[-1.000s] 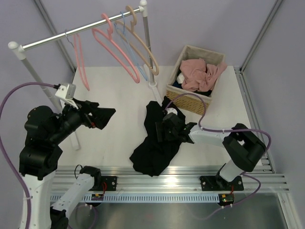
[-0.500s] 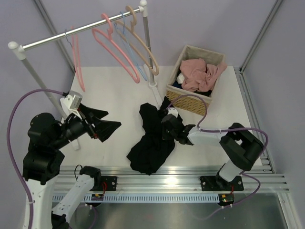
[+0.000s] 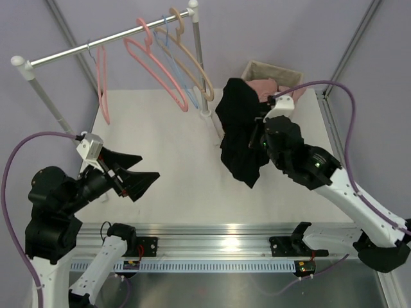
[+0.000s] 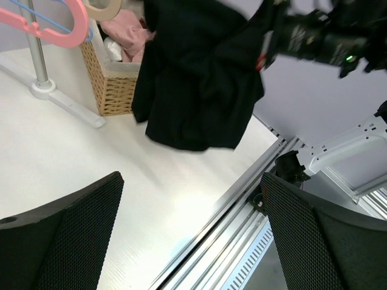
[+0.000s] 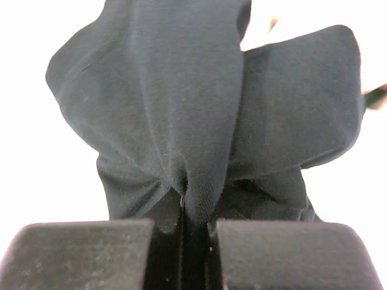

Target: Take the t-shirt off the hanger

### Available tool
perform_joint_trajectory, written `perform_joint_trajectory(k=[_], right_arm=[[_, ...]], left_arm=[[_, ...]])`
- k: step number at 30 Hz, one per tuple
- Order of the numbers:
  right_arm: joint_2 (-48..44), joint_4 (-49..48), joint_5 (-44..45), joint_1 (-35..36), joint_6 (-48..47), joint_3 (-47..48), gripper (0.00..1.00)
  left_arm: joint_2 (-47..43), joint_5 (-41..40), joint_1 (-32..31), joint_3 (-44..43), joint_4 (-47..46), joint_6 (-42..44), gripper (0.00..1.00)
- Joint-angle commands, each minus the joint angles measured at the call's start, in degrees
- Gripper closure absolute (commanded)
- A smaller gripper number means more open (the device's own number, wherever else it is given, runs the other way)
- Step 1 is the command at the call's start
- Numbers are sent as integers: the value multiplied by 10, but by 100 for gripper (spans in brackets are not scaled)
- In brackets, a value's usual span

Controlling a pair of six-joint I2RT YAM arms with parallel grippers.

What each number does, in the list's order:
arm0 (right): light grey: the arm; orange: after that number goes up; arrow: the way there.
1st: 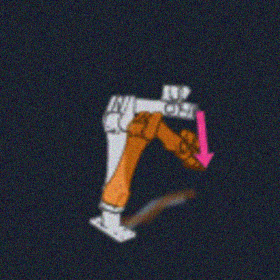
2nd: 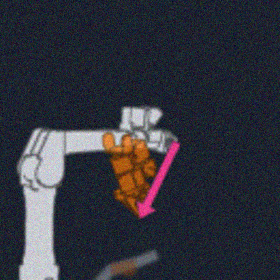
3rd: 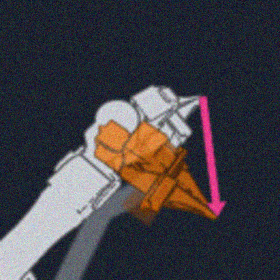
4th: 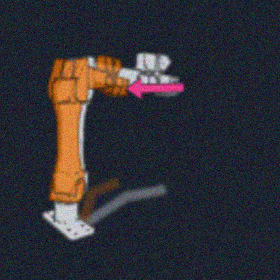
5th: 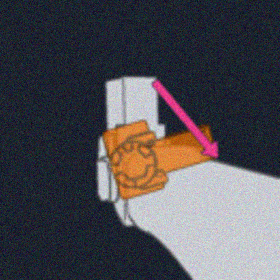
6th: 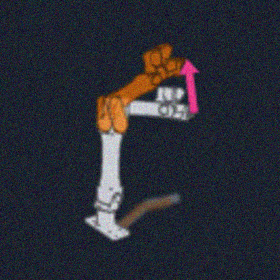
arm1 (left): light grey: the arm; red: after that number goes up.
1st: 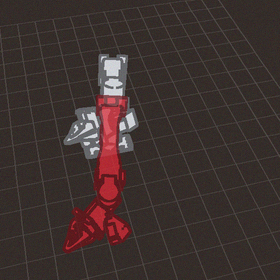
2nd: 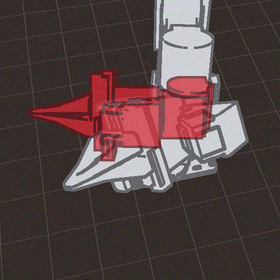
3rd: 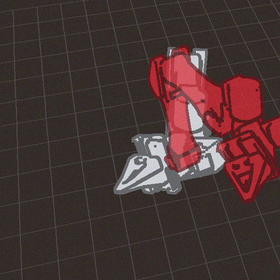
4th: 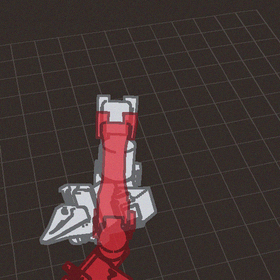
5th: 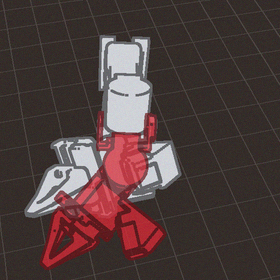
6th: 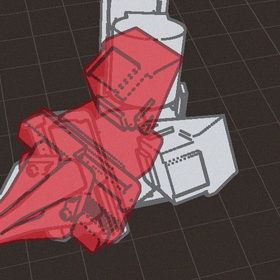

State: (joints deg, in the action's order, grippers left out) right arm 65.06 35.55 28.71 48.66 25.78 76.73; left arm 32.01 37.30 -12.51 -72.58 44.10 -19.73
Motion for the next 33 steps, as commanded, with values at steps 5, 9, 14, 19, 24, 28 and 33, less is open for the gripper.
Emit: perform_joint_trajectory(k=[5,9,14,19,24,28,33], right_arm=[[-90,-91,220,-14,-193,54,100],[-74,-276,232,-38,-323,76,100],[42,-236,244,-124,-331,207,100],[166,-164,189,-185,-331,322,100],[260,-142,133,-233,-302,393,100],[346,-141,76,-283,-242,434,100],[430,-166,64,-308,-232,440,100]], left_arm=[[-56,-22,1,8,-21,-36,1],[-112,-2,1,62,-80,-117,1],[-135,15,1,105,-126,-131,1],[-111,9,1,95,-91,-91,1],[-133,21,2,129,-117,-103,1],[-150,13,1,137,-99,-85,1],[-166,7,1,144,-89,-77,1]])
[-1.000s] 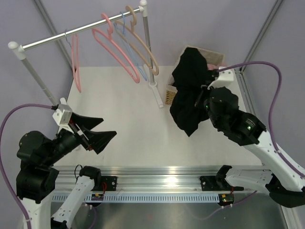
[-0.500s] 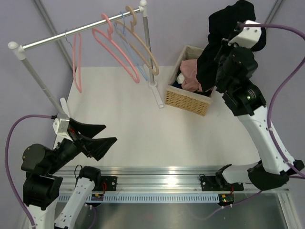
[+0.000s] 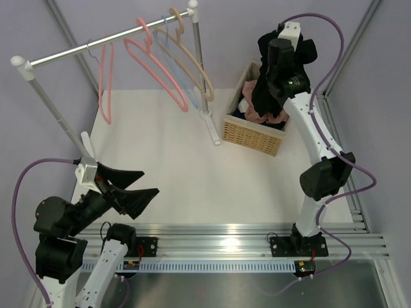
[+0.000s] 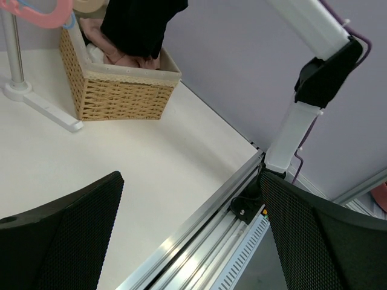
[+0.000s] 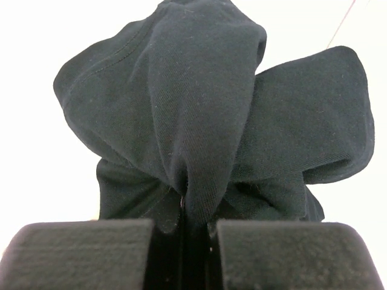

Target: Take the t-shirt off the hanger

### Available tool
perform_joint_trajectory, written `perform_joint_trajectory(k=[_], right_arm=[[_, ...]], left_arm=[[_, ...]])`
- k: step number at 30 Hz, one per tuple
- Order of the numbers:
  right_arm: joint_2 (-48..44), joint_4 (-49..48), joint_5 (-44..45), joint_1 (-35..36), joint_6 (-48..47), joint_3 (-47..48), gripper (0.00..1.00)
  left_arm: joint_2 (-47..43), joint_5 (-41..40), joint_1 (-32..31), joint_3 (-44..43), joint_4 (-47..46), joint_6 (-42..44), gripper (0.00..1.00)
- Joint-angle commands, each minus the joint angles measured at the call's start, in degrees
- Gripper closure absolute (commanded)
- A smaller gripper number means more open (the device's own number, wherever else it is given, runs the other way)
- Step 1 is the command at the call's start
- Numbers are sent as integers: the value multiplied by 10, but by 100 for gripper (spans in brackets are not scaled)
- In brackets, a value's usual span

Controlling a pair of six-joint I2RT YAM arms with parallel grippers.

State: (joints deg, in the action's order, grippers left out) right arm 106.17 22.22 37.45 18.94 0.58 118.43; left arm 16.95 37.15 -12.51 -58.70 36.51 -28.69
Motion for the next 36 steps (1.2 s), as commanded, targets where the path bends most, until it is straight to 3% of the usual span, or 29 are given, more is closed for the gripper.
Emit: perform_joint_trajectory(k=[1,6,12,15,22,26,30,34,36], right_arm=[[42,-35,-26,-16,29,17,100],[107,-5,-62,-83,140,-2,100],[202,18,-128,-105,174,18,100],[242,27,-185,-107,203,28,100],[339,68,-412,-107,203,98,100],[370,84,-458,-106,190,113,99],[375,95,-497,-106,161,117,90],[348,94,-478,-106,145,84,77],[331,103,-468,-106,142,82,60]], left_arm=[[-17,6,1,7,-13,13,1],[-21,1,1,13,-14,17,1],[-22,-1,1,27,-31,15,1],[-19,-6,2,26,-40,14,1],[-18,-5,1,24,-43,15,1],[-18,-8,1,27,-45,16,1],[-16,-11,1,29,-56,13,1],[-16,-9,1,38,-66,10,1],[-16,-11,1,39,-66,10,1]])
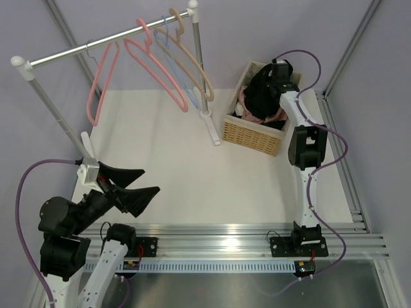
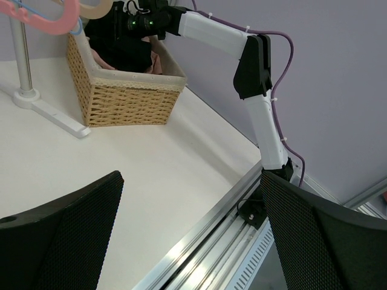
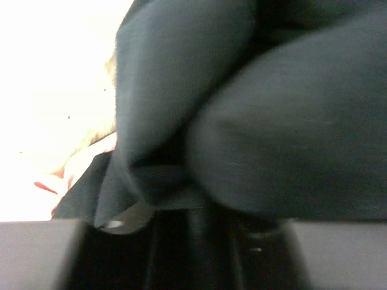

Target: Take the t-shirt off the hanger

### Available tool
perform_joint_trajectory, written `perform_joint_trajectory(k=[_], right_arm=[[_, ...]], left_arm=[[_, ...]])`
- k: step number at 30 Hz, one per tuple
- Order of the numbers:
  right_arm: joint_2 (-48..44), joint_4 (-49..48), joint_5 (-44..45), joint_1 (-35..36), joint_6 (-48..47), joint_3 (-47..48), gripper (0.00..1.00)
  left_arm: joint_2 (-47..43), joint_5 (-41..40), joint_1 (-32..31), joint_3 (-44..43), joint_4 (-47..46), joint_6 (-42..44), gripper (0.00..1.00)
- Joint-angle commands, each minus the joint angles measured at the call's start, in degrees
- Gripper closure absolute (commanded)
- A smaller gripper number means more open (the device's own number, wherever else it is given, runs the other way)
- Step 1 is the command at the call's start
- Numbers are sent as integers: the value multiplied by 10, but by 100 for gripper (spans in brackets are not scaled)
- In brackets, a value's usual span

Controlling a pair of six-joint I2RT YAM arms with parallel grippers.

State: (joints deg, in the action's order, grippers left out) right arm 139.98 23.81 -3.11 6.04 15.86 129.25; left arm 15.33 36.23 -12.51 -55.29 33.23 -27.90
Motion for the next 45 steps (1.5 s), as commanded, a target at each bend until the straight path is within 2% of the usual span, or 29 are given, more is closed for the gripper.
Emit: perform_joint_trajectory(k=[1,2,6,10,13,19,21,23,24,25,26,31,34,40,42,43,45], right_arm=[[-14,89,-60,23,-14,-24,51],[-29,91,-59,23,-16,-25,42],[-89,89,-49,23,-35,-31,22],[-158,90,-18,23,-50,-32,18],[-177,98,-13,21,-53,-16,18],[-211,53,-28,21,-59,-34,18],[-218,35,12,21,-59,-44,19],[-222,20,74,13,-40,-48,34],[-221,18,93,7,-29,-47,51],[-217,16,110,-5,-21,-47,96],[-217,8,151,-9,-7,-49,100],[-190,-3,178,-32,0,-48,100],[-149,-12,161,-40,6,-37,100],[13,58,145,-41,2,137,100],[43,39,88,-41,-3,145,97],[53,38,22,-41,-4,148,96],[67,48,-27,-41,2,145,97]], left_arm=[[1,-2,1,4,-34,1,1],[1,-2,1,4,-34,0,1],[5,3,1,-4,-38,-6,1],[5,3,1,-8,-38,-7,1],[5,0,1,3,-45,-8,1],[10,7,1,6,-49,-8,1],[8,5,1,7,-48,-8,1],[6,9,1,7,-48,-7,1],[5,10,1,7,-48,-7,1],[3,10,1,8,-47,-6,1],[1,9,1,9,-46,-5,1],[-1,10,1,13,-46,-7,1],[0,12,1,13,-47,-8,1],[0,8,1,26,-57,-16,1],[2,6,1,31,-58,-15,1],[4,4,1,31,-58,-14,1],[8,8,1,25,-57,-10,1]])
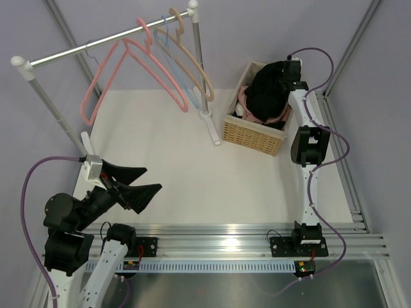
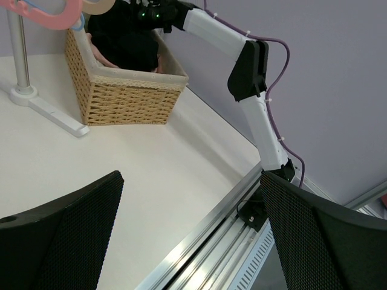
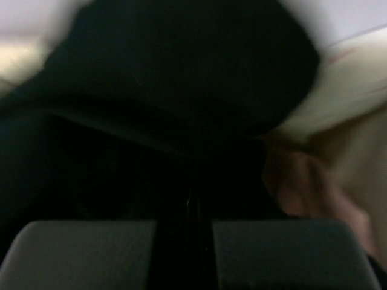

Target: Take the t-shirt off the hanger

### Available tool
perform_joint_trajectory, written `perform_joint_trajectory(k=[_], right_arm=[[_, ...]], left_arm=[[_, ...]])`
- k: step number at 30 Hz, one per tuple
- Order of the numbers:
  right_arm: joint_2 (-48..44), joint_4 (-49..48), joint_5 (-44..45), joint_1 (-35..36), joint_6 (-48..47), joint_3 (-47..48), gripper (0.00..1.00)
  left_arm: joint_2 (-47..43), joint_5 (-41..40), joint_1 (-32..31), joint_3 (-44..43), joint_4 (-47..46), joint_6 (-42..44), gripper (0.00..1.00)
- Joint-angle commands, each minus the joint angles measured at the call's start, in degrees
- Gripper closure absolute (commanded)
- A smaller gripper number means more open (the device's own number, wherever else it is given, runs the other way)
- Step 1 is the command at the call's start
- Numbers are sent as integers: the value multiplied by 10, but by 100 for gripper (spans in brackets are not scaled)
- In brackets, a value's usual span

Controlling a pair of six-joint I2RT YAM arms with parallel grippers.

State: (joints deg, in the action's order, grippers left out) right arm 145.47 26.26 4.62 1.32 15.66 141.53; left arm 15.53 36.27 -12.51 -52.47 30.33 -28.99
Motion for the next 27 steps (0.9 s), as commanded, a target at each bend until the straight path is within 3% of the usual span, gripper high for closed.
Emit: perform_joint_trajectory(k=[1,4,10,23,27], right_arm=[[10,13,-153,6,2,-1,97],[-1,5,-195,9,-4,-41,100],[-18,34,-197,10,-13,-60,100],[-177,115,-178,10,-46,-9,100],[-242,72,-218,9,-11,-135,100]], left_arm=[[13,11,1,-7,-26,2,1],[18,16,1,-19,-26,1,1],[4,3,1,-4,-40,-4,1],[14,7,2,-5,-40,-2,1],[7,3,1,-5,-40,-2,1]])
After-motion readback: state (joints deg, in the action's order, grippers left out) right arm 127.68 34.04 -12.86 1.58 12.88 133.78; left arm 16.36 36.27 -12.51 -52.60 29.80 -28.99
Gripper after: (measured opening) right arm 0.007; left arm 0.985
